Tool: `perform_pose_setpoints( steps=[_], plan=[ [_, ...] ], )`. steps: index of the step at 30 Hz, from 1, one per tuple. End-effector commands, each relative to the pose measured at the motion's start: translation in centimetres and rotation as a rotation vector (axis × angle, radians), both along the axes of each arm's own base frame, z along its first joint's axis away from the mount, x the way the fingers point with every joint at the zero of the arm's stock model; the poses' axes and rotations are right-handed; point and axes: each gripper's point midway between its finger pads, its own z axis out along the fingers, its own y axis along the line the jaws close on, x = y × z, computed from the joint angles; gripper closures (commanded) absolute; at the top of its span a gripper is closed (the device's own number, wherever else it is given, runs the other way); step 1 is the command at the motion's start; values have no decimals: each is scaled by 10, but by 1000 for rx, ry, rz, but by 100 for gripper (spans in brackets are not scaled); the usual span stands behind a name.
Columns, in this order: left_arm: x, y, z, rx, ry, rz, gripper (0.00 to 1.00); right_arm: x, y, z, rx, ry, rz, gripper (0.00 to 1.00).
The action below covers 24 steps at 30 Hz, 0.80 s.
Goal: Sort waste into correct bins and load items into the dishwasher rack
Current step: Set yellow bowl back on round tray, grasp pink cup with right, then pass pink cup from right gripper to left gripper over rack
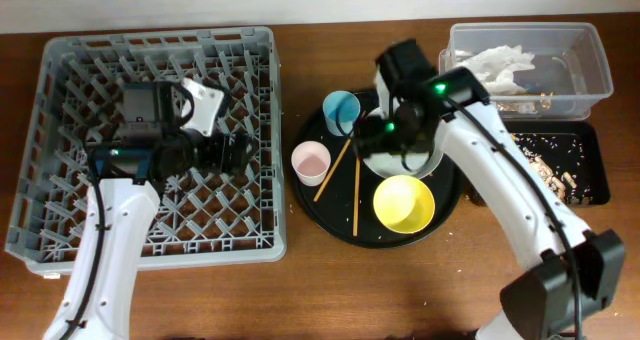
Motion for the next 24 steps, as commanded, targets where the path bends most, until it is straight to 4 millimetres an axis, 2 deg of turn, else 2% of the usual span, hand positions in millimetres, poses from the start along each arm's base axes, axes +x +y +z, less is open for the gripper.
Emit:
perform_pose_setpoints(
  steps=[1, 2, 4, 5, 7, 9, 11, 12, 13, 15, 16, 18, 19, 20, 22, 24],
  plan=[
    [14, -4, 52, -78, -85, 55, 1, 21, 35, 6, 126, -54, -23, 27],
    [16, -4, 63, -79, -114, 54, 1, 29, 44, -1, 138, -57, -47, 29],
    [16, -5, 69, -80, -130, 53, 1, 37, 61, -32, 130, -14, -69, 39],
    [15, -5, 68, -80, -124, 53, 1, 38, 66, -50, 118, 18, -75, 48],
    [14, -4, 67, -79, -120, 53, 1, 36, 71, -83, 85, 90, -80, 55],
    [14, -4, 67, -79, -120, 53, 1, 29, 75, -112, 58, 158, -74, 69],
    [14, -4, 67, -78, -119, 53, 1, 25, 79, -122, 49, 179, -64, 83],
    [15, -4, 66, -76, -119, 55, 1, 25, 79, -122, 49, 179, -63, 96],
    [15, -1, 65, -61, -119, 68, 1, 25, 80, -118, 53, 171, -62, 96],
    [15, 1, 64, -53, -116, 75, 1, 27, 75, -98, 71, 143, -71, 96],
    [15, 0, 65, -61, -115, 73, 1, 27, 67, -77, 92, 125, -83, 96],
    [13, -11, 68, -146, -89, 67, 1, 25, 46, -22, 155, 48, -79, 96],
    [10, -23, 71, -213, -70, 29, 1, 25, 29, 13, 192, -25, -92, 96],
    [6, -39, 73, -302, -43, -46, 1, 25, 21, 47, 288, -81, -95, 96],
    [-1, -68, 68, -487, 52, -185, 1, 35, 12, 96, 487, -171, -69, 96],
    [-2, -91, 66, -693, 139, -321, 1, 41, 19, 111, 627, -199, 37, 96]
  ],
)
